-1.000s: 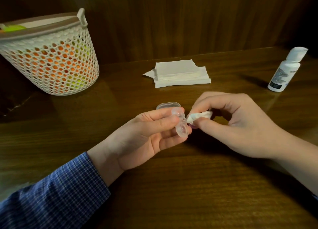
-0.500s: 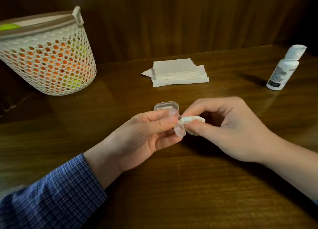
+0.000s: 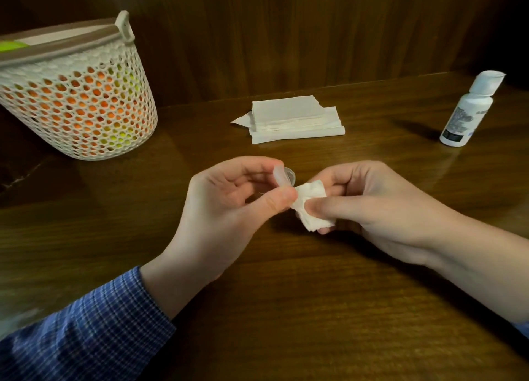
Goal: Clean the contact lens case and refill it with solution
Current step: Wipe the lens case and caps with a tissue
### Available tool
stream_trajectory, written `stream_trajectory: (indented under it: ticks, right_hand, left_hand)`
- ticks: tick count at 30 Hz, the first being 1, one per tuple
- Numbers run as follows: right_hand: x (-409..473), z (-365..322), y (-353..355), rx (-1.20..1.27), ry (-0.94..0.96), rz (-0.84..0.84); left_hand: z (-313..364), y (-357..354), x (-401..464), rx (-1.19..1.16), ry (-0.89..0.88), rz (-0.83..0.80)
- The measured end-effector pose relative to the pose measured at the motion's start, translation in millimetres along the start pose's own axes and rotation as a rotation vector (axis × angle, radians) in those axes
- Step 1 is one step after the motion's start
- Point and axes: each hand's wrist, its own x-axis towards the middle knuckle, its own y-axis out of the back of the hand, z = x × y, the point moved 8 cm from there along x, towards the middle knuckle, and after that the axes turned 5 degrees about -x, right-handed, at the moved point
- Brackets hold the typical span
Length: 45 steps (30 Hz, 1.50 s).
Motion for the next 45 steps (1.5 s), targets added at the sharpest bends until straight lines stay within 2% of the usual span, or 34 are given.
stream_trajectory:
  ticks: [3, 7, 12, 16, 20, 27, 32, 35, 40, 45]
  right_hand:
    - [0, 12, -9, 0.214, -0.19, -0.088]
    - [-3, 20, -20, 0.493, -0.386, -0.233]
    - [-3, 24, -18, 0.556, -0.413, -0.222]
    - [0, 26, -9, 0.426, -0.356, -0.13]
    - [2, 22, 0, 0.272, -0.263, -0.015]
    - [1, 12, 9, 0.016, -0.115, 0.108]
    - [-2, -2, 9, -0.295, 0.076, 0.131]
    - [-4, -8, 7, -0.427, 0.17, 0.132]
    - [-3, -6, 8, -0.56, 0.16, 0.07]
    - [-4, -9, 11, -0.68, 0.195, 0.046]
  left_hand:
    - [17, -3, -4, 0.237, -0.206, 0.015]
    - [31, -8, -9, 0.345, -0.376, -0.012]
    - [36, -19, -16, 0.439, -0.478, -0.085]
    - [29, -21, -16, 0.338, -0.401, -0.119]
    - [15, -18, -13, 0.17, -0.239, -0.125]
    - [-2, -17, -8, 0.226, -0.089, -0.119]
    - [-18, -12, -5, 0.19, 0.08, -0.162]
    - [-19, -16, -6, 0.299, 0.072, -0.204]
    - [-17, -11, -9, 0.398, 0.062, -0.163]
    - [-13, -13, -11, 0.451, 0.04, -0.225]
